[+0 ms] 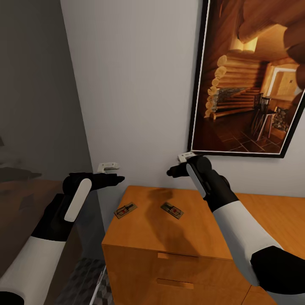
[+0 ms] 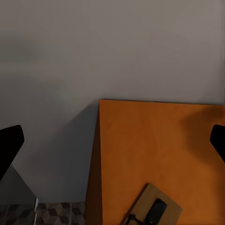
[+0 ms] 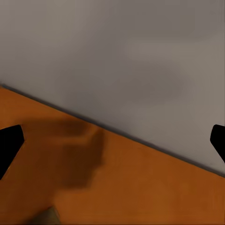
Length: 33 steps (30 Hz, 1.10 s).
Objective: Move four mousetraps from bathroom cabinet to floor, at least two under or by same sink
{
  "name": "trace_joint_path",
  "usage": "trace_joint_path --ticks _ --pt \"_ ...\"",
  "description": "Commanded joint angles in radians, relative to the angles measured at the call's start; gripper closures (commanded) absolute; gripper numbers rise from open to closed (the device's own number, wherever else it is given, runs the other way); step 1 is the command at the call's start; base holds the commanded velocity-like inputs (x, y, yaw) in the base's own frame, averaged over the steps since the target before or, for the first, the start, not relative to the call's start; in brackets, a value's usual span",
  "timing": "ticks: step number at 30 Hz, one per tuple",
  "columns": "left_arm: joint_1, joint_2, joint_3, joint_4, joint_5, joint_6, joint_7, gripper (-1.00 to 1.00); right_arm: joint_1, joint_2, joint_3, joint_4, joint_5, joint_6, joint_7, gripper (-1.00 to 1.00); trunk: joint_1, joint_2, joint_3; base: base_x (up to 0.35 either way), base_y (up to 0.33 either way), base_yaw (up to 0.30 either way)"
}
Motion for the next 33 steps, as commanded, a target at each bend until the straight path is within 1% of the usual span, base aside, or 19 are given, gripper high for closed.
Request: trace_joint_path --ticks 1,6,7,12,18,28,33 --pt "-0.001 0.001 -0.002 -0.001 0.010 0.002 0.010 -1.00 -0.001 0.000 0.004 0.000 -0.013 0.004 -0.001 -1.00 0.000 -0.001 -0.001 0.000 0.000 0.000" --pt "-0.001 0.002 -0.002 -0.001 0.010 0.003 0.010 -1.00 -0.001 0.001 0.013 0.000 -0.060 0.004 -0.001 -1.00 0.000 -0.001 -0.001 0.000 0.000 0.000" --pt "-0.001 0.002 -0.002 -0.001 0.010 0.003 0.010 -1.00 -0.001 0.001 0.013 0.000 -0.060 0.004 -0.001 -1.00 0.000 -0.001 -0.001 0.000 0.000 0.000" --pt "-0.001 0.002 -0.002 -0.001 0.010 0.004 0.010 -1.00 0.000 0.002 0.016 0.000 -0.092 0.004 -0.002 -1.00 0.000 -0.001 -0.001 0.000 0.000 0.000" --pt "-0.001 0.002 -0.002 -0.002 0.010 0.004 0.010 -1.00 0.000 0.002 0.016 0.000 -0.116 0.004 -0.001 -1.00 0.000 -0.001 -0.001 0.000 0.000 0.000" --pt "-0.001 0.002 -0.002 -0.002 0.010 0.004 0.010 -1.00 0.001 -0.001 0.018 0.001 -0.186 0.004 -0.001 -1.00 0.000 -0.001 -0.001 0.000 0.000 0.000" --pt "-0.001 0.002 -0.003 -0.001 0.011 0.004 0.010 -1.00 0.005 -0.006 0.019 0.001 -0.199 0.004 -0.001 -1.00 0.000 -0.001 -0.001 0.000 0.000 0.000"
